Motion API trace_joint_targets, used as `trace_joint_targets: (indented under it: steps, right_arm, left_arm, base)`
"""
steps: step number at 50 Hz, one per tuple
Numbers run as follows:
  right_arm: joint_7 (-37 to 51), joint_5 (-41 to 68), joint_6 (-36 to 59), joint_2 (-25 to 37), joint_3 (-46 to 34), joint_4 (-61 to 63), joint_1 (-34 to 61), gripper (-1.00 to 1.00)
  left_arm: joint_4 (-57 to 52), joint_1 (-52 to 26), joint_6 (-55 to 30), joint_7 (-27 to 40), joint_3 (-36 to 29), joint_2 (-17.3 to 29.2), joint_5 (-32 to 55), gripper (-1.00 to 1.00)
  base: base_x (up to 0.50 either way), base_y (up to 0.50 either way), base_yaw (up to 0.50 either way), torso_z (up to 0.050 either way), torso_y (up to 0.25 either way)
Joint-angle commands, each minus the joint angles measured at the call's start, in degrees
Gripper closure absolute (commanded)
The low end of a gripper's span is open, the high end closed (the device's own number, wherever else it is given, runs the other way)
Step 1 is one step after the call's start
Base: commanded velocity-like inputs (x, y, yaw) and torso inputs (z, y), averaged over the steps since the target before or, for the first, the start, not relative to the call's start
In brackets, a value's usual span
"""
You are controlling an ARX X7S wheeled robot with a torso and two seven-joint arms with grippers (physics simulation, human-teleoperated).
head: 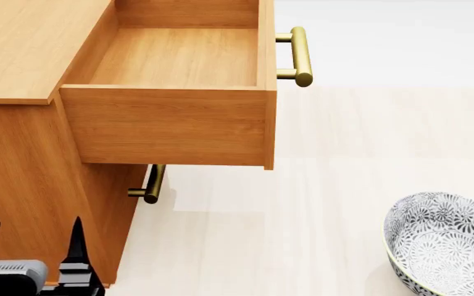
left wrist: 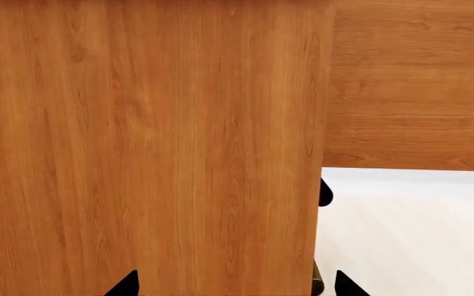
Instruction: Put the ketchup in the top drawer of the cabinet.
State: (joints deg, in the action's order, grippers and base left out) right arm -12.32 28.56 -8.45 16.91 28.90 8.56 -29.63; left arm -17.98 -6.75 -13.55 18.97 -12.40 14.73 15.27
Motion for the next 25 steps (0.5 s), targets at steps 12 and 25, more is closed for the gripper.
trace_joint_targets:
  steps: [12,25]
  right_arm:
    - [-0.8,1.2,-0.1,0.0,-0.5,-0.4,0.6,1.0]
    - [1.3,1.3,1.2,0.4,-0.3,2.4,1.1,1.0]
  left_arm:
    - [0.2,0.0,0.4,0.4,-0.1,0.5,0.7,-1.0]
    - [0.4,-0.1,0.5,0.7,-0.3,0.7,1.0,-1.0]
  base:
    - [0.0,0.0,0.0,0.0,0.0]
    - [0.0,0.0,0.0,0.0,0.0]
